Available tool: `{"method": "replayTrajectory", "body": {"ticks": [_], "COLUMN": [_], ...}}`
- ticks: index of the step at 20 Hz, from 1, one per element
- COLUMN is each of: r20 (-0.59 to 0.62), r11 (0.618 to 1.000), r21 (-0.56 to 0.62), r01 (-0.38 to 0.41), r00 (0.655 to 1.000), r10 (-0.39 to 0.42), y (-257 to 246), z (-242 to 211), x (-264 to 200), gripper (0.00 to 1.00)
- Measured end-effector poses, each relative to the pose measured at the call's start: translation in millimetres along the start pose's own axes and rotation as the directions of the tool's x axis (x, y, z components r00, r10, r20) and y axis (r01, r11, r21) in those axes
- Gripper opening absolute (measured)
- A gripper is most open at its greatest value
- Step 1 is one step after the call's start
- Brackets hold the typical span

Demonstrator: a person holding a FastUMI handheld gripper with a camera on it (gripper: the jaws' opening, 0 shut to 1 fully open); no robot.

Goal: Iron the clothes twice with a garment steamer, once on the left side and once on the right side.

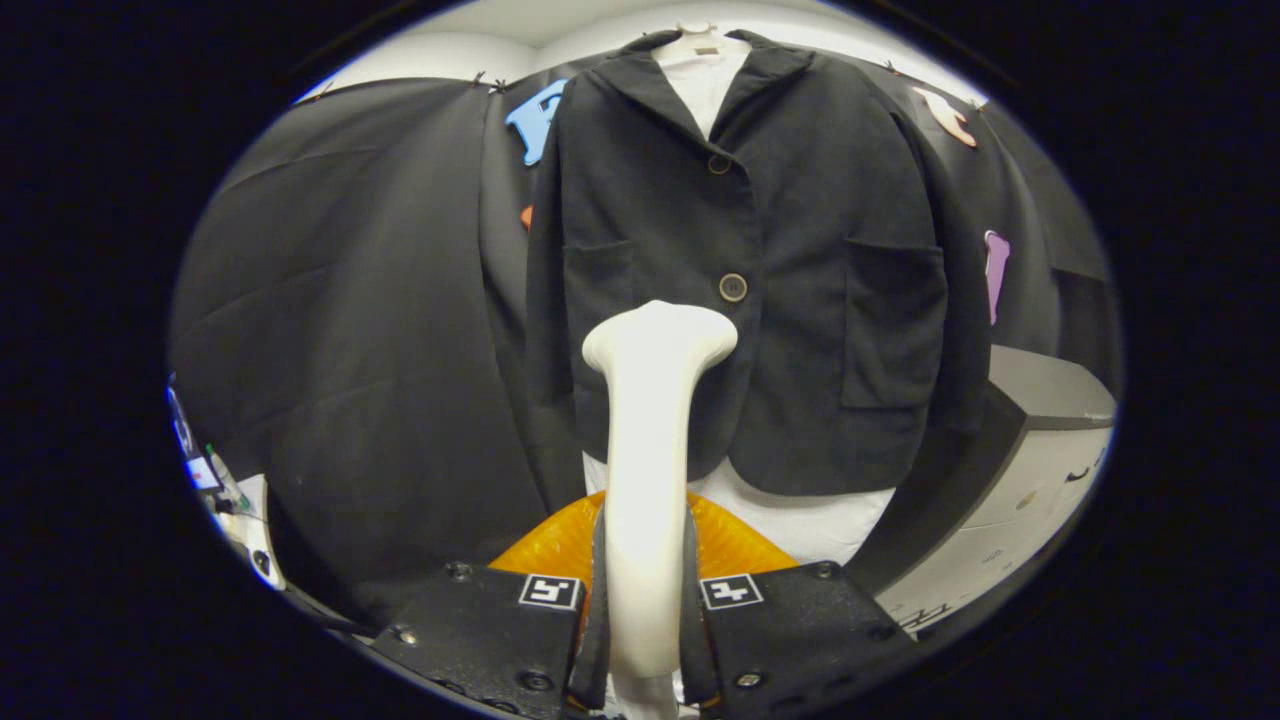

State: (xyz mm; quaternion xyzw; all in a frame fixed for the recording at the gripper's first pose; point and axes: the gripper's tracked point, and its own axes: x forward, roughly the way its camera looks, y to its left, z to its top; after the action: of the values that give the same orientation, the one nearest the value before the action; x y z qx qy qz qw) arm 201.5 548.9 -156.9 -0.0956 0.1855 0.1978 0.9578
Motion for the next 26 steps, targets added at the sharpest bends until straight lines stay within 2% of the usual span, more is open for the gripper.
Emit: {"method": "replayTrajectory", "body": {"ticks": [16, 22, 26], "r20": [-0.139, -0.177, -0.166], "r11": [1.0, 0.999, 0.998], "r21": [-0.024, -0.025, 0.035], "r01": [-0.016, -0.024, -0.044], "r00": [0.99, 0.984, 0.985], "r10": [0.012, 0.019, 0.049], "y": [-5.8, -2.0, 3.1], "z": [-48.3, -65.5, -55.3], "x": [2.9, -16.8, -45.8], "gripper": [0.31, 0.31, 0.31]}}
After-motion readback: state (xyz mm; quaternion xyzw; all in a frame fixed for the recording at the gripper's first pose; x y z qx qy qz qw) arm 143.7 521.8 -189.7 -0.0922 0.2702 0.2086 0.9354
